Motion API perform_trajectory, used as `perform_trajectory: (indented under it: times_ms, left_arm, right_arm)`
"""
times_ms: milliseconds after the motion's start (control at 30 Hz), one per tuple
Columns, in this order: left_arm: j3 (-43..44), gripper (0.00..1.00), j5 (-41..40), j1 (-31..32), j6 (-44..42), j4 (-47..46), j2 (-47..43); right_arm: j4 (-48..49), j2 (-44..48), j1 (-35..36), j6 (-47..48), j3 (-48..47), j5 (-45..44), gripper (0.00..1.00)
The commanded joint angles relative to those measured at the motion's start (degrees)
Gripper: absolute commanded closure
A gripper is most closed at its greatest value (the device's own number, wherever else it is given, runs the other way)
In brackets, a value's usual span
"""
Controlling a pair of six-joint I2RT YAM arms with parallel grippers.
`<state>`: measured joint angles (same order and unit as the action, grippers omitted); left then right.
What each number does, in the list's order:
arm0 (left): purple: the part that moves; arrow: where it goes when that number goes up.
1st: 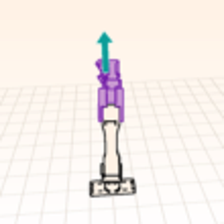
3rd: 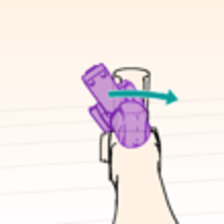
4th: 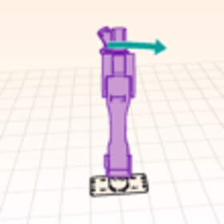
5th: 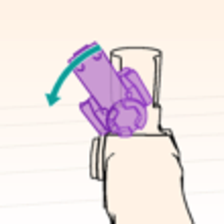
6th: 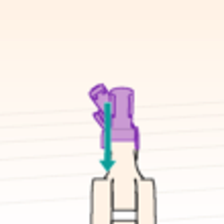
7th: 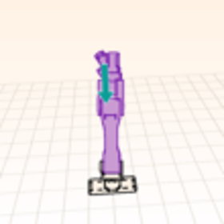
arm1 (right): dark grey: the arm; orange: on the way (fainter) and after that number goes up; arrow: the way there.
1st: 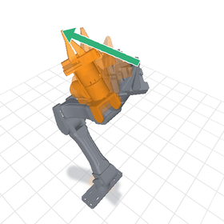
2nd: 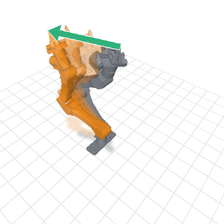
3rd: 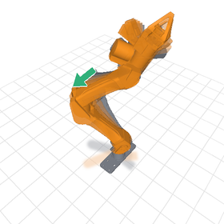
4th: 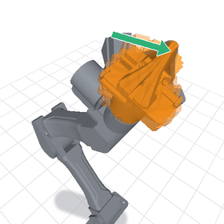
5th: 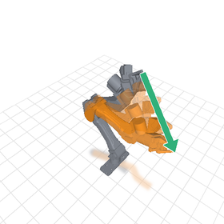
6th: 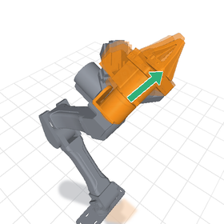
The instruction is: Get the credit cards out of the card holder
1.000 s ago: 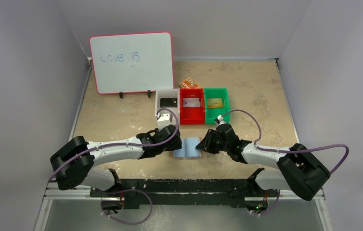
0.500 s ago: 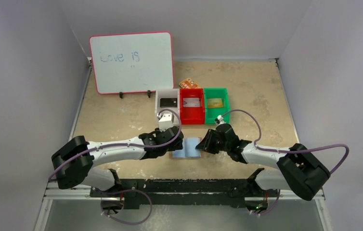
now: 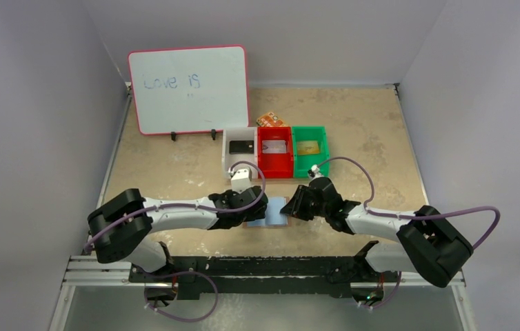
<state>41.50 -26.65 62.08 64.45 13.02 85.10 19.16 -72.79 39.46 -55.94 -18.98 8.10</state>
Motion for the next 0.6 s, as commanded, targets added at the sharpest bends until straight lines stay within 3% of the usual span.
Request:
perform_trajectory:
  times_ms: [0, 167, 400, 567]
  left_arm:
    - [0.4, 0.42, -1.96, 0.66, 2.0, 0.63, 0.96]
    - [1.49, 0.42, -2.62, 1.17, 2.38, 2.49, 2.69]
    - [-0.39, 0.44, 6.16, 1.24, 1.33, -8.3, 4.79]
    - [-0.41, 0.45, 4.82, 1.28, 1.17, -8.63, 2.97]
  right_arm:
    - [-2.55, -0.84, 0.18, 0.7, -0.78, -2.75, 0.71]
    - [-2.4, -0.95, 0.18, 0.75, -0.64, -2.69, 0.71]
    - [0.08, -1.08, 0.13, 0.35, -0.31, -0.89, 0.71]
    - [-0.57, -0.02, 0.16, 0.4, -0.28, -1.24, 0.71]
